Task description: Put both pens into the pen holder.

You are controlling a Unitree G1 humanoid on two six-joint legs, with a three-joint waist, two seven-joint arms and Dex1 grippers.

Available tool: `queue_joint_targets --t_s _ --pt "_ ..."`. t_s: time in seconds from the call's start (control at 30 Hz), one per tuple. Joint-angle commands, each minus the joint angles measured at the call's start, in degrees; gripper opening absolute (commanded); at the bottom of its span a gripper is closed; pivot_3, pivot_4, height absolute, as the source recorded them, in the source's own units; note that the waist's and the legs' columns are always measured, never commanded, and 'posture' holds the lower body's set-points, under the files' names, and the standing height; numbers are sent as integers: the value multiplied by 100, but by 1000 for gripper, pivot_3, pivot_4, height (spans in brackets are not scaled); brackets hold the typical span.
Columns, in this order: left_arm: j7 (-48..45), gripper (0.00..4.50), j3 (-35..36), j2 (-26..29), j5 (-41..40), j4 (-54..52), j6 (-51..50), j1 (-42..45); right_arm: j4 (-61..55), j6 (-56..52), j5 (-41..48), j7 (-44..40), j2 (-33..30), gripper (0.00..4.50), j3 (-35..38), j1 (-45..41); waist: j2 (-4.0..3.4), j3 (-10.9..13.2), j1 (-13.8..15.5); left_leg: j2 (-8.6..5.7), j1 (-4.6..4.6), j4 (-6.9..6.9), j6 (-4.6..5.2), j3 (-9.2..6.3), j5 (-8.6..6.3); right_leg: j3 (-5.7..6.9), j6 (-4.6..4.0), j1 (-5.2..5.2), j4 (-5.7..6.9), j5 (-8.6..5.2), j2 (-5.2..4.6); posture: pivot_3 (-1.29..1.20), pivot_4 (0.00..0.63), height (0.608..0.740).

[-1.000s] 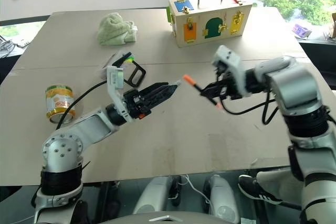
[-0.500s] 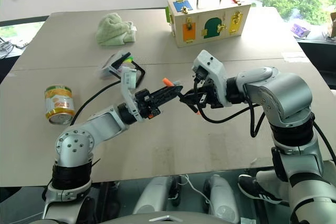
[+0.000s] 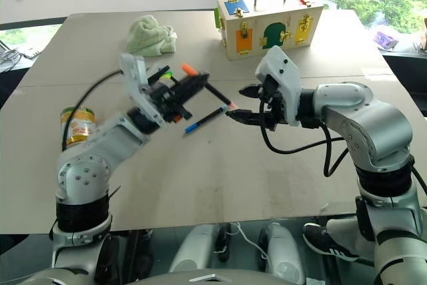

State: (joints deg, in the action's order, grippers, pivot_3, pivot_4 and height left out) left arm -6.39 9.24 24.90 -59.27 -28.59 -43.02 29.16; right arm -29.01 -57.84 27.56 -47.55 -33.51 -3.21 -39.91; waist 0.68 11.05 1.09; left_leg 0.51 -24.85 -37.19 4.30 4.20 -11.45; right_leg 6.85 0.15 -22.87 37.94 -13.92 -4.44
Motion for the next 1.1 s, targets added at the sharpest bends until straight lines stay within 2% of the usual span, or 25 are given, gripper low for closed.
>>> queue_joint_targets --t_s 0.03,0.1,0.17,0.27,0.47,0.77,1.1 --pt "66 0 -277 673 1334 -673 326 236 -245 698 -110 270 -18 4416 428 347 0 0 -15 0 1 2 0 0 0 0 0 0 0 0 0 0 150 740" --pt "1 0 -1025 1571 2896 -831 599 289 -322 882 68 201 -28 4416 593 572 10 7 -23 2 1 7 -2 2 1 1 -3 -3 1 1 8 0 150 740" --pt "-19 0 -1547 2260 4045 -803 874 327 -369 1192 118 171 18 4416 688 747 3 7 -27 2 7 15 -3 13 0 -12 -8 -6 2 4 10 0 150 740" --pt "-31 0 -1812 2422 4748 -663 897 379 -340 1664 53 170 53 4416 676 918 3 7 -16 4 9 32 -3 27 0 -28 9 -18 -4 -7 15 0 150 740" --pt "-329 0 -1945 2129 5363 -309 821 364 -118 2152 -74 149 -19 4416 530 1005 4 7 -9 5 -1 33 -3 26 0 -29 14 -30 -3 -9 8 0 150 740" --pt "-619 0 -1847 2018 6209 -51 685 329 -203 2343 -36 252 -195 4416 555 1179 5 8 -10 5 -2 34 -2 28 0 -29 14 -30 -3 -9 7 0 150 740" --pt "-831 0 -1647 1770 6552 233 272 99 -279 2329 -34 378 -259 4416 485 1203 5 8 -11 5 -2 33 -2 27 0 -29 14 -30 -2 -9 6 0 150 740"
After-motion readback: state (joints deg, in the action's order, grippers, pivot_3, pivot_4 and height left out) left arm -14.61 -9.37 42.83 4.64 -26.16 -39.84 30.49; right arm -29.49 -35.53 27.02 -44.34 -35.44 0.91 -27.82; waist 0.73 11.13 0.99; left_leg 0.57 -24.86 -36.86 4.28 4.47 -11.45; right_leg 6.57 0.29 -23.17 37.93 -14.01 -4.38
